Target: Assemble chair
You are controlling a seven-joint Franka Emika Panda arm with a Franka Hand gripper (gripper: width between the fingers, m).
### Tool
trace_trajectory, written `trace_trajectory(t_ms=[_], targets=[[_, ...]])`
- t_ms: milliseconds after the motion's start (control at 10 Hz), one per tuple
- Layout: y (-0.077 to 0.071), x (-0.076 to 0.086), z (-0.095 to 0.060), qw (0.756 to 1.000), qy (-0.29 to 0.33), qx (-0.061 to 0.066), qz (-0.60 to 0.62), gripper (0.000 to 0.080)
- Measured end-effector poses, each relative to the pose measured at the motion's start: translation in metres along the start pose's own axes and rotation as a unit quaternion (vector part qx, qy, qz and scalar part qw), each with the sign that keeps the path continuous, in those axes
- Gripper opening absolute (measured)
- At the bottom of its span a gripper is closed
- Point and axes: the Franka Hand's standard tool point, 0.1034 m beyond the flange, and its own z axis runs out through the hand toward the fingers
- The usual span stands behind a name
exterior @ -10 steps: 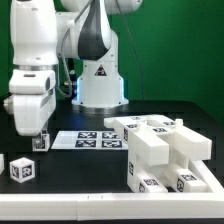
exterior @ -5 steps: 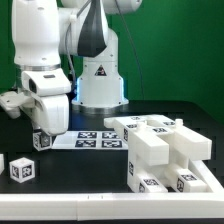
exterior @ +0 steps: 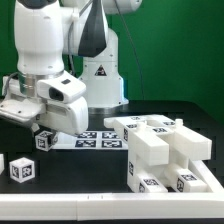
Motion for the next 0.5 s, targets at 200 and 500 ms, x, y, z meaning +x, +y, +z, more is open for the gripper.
trace_trajectory(t_ms=[200, 500], targets=[[-0.0005, -0.0005, 0.0001, 1.0, 0.0, 0.0, 0.004, 0.0475], [-0.0038, -0.0047, -0.0083, 0.999, -0.006, 0.0, 0.047, 0.0637]])
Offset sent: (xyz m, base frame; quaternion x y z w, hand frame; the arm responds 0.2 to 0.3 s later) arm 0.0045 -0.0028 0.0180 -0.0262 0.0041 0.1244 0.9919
